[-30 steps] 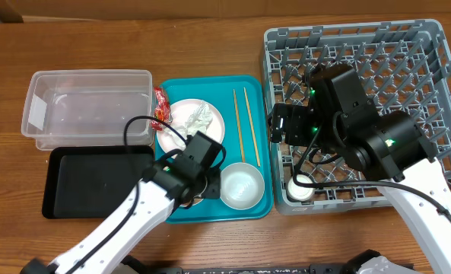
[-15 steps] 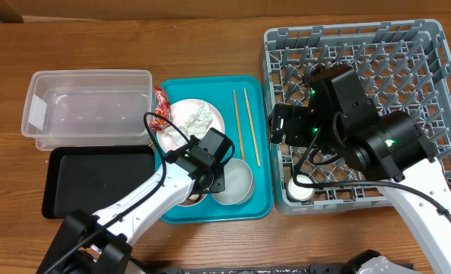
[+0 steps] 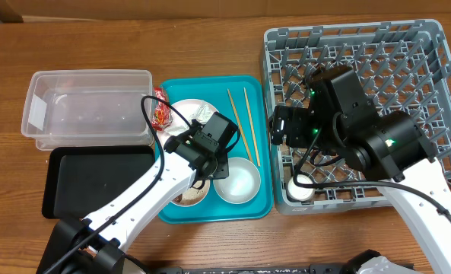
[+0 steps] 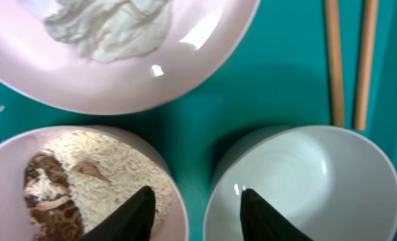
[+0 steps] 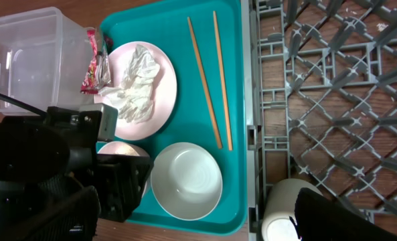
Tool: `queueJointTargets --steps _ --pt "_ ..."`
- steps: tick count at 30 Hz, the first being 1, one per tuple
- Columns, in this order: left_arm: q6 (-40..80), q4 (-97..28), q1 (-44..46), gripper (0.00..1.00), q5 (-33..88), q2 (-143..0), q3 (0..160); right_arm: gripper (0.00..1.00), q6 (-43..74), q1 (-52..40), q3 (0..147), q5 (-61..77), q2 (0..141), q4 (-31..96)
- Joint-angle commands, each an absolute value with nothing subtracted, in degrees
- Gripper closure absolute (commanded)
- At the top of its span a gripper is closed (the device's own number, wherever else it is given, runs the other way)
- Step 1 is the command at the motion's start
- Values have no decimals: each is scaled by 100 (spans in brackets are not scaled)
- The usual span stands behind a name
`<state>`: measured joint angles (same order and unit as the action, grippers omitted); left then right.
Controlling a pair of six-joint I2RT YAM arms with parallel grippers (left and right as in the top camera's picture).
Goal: Sort waste into correct bins and load items into the dishwasher
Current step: 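Grasp the rim of the pink rice bowl with the left gripper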
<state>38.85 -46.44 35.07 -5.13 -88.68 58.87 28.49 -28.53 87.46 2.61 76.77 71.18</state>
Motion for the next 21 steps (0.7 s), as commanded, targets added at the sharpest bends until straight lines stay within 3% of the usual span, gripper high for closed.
queueJointTargets --steps 1,10,12,13,15,21 --pt "3977 -4676 3479 53 -1002 -8932 5889 5 2873 -2838 8847 270 7642 7122" --pt "4501 -4580 3479 51 -574 -9605 5854 5 2873 -2838 8847 270 7640 7148" --pt "4506 -4582 3479 61 -436 -9767 5854 5 2873 -2838 8847 270 7642 7164" --pt "4508 -4582 3479 80 -397 -9830 5854 5 2873 -2838 8847 270 7640 7194" --pt "4508 -4591 3444 96 -397 -9835 5867 5 2873 -2838 8847 270 7640 7244" --pt "4504 -4746 3328 96 -322 -9636 6038 5 2873 -2838 8847 270 7640 7293"
